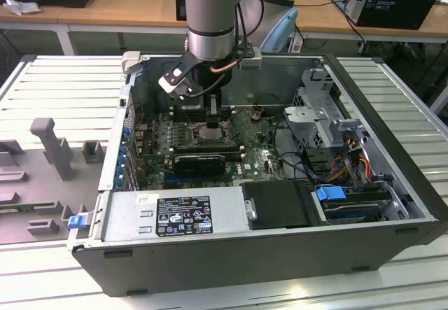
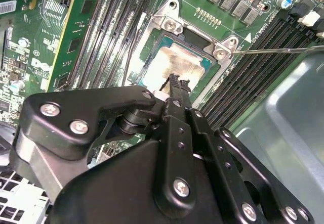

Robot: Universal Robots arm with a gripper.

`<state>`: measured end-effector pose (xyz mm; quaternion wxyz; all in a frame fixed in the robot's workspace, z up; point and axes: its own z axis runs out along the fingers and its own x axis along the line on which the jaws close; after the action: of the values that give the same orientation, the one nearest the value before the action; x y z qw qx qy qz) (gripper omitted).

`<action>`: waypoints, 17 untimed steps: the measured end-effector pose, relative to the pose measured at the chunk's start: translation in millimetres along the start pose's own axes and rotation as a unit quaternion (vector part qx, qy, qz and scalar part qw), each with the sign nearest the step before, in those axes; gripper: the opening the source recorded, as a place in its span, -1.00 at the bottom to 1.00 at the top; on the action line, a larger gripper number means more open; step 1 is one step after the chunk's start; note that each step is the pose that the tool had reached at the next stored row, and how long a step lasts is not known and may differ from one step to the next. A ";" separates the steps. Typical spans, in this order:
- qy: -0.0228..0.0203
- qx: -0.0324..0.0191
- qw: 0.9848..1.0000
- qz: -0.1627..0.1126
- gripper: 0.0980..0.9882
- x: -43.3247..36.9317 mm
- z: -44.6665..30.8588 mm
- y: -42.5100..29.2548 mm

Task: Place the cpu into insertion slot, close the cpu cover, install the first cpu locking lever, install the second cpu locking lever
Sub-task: 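Close the cpu cover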

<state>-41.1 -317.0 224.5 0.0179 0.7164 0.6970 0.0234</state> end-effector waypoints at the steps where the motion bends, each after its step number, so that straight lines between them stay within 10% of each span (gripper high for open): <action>1: 0.000 0.000 1.000 0.000 -0.98 0.0 -0.1 0.0; 17: 0.000 0.000 1.000 0.001 -0.98 0.0 -7.0 0.4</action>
<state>-41.1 -317.0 231.5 0.0180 0.7172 0.6962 0.0233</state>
